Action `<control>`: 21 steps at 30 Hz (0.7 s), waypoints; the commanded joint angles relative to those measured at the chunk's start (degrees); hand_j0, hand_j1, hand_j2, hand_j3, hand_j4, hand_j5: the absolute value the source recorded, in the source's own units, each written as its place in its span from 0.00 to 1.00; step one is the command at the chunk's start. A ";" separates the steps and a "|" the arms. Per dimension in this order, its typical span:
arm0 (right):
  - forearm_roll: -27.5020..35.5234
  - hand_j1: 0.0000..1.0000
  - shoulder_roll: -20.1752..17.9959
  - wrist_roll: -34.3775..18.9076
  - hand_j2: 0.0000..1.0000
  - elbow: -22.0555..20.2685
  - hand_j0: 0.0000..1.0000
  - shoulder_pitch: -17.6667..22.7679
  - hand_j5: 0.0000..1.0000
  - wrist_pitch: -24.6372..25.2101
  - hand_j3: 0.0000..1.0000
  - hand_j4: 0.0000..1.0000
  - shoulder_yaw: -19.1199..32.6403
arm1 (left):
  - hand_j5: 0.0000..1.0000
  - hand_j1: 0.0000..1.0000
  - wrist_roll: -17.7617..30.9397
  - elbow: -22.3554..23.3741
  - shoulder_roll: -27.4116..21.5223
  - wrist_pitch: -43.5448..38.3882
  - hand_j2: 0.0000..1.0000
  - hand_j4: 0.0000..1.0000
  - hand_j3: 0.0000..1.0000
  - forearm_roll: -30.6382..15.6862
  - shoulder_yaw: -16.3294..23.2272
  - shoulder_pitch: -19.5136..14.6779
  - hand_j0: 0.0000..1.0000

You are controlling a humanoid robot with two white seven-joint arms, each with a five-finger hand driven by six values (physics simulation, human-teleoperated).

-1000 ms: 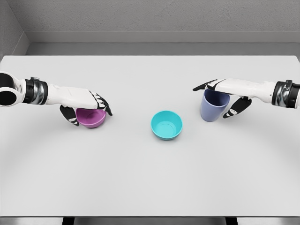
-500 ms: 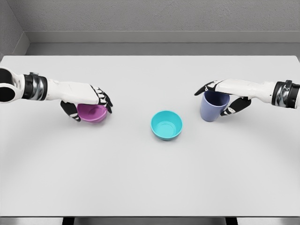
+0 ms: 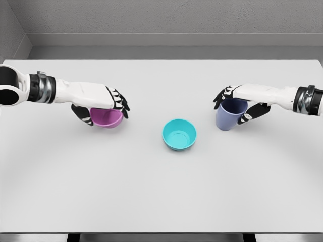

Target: Stacking bowl and cup with both arms

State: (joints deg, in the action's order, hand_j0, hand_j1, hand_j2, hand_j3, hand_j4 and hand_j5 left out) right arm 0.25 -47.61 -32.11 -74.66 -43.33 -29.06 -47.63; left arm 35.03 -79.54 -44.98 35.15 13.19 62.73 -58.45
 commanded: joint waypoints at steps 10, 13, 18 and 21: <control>0.11 0.64 -0.38 -0.15 0.64 -0.14 0.64 -0.97 0.64 0.05 0.64 0.64 -0.01 | 0.77 0.77 -0.03 -1.58 2.79 -0.15 0.77 0.77 0.77 -0.27 -0.07 -0.79 0.77; 0.11 0.64 -0.65 -0.15 0.64 -0.23 0.64 -1.05 0.64 0.05 0.64 0.64 -0.01 | 0.77 0.77 -0.03 -1.58 4.02 -0.15 0.77 0.77 0.77 -0.18 -0.16 -1.14 0.77; 0.19 0.64 -1.70 -0.06 0.64 -0.67 0.64 -1.58 0.64 -0.04 0.64 0.64 0.08 | 0.77 0.77 -0.03 -1.58 5.43 -0.15 0.77 0.77 0.77 -0.09 -0.07 -1.41 0.77; 0.19 0.64 -1.96 -0.06 0.64 -0.76 0.64 -1.58 0.64 -0.04 0.64 0.64 0.08 | 0.77 0.77 -0.03 -1.49 6.75 -0.15 0.77 0.77 0.77 -0.09 -0.16 -1.49 0.77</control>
State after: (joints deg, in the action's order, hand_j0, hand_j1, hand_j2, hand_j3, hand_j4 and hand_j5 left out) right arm 0.08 -49.26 -32.22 -75.33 -45.00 -29.22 -47.63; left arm 35.04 -81.08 -39.08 35.16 13.41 62.67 -60.03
